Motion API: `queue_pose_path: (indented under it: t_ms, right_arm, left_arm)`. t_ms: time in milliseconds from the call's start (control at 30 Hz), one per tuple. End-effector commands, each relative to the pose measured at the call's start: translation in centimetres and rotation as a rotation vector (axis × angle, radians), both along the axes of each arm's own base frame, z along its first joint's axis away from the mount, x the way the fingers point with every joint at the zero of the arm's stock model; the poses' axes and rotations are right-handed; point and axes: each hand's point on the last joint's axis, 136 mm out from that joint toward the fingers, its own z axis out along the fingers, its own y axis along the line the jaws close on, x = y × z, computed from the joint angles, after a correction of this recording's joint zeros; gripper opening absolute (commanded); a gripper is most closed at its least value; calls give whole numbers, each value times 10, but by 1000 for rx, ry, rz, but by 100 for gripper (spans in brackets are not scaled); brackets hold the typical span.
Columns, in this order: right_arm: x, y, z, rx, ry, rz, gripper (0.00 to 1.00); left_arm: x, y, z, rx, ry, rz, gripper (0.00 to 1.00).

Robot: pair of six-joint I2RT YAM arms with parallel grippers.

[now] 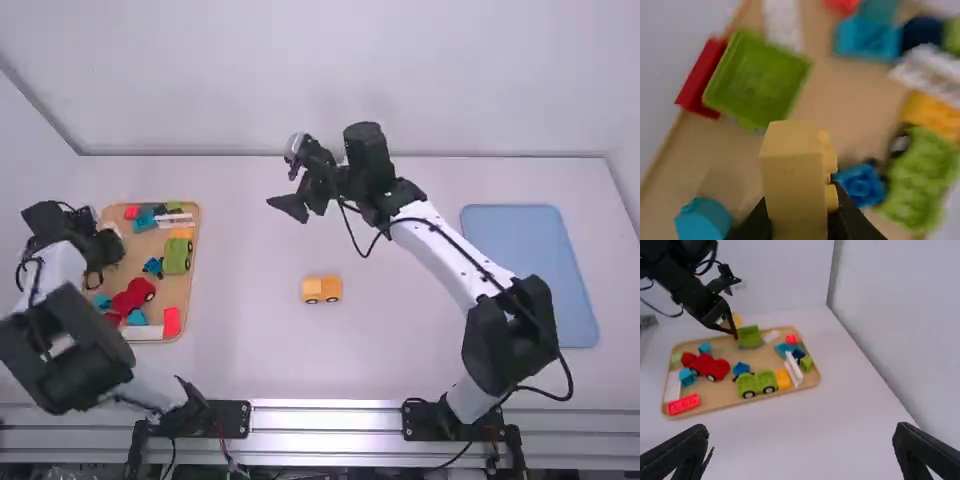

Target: Assemble lego blocks to make yellow taxi

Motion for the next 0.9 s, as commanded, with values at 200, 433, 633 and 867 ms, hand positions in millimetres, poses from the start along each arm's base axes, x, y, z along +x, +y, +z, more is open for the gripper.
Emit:
queue_pose_path:
  t_ms: [200, 433, 633, 867]
  right_arm:
    - [20, 13, -18, 167, 303, 59, 98]
    - [15, 19, -37, 194, 381, 157, 87]
    - [13, 12, -37, 264, 343, 150, 84]
    - [-6, -11, -41, 357, 257, 27, 94]
  left_arm:
    - [15, -195, 77, 146, -463, -655, 13]
    - [-2, -284, 95, 209, -703, -891, 20]
    - [0, -300, 98, 139, -767, -900, 20]
    - [7, -316, 98, 50, -817, -970, 21]
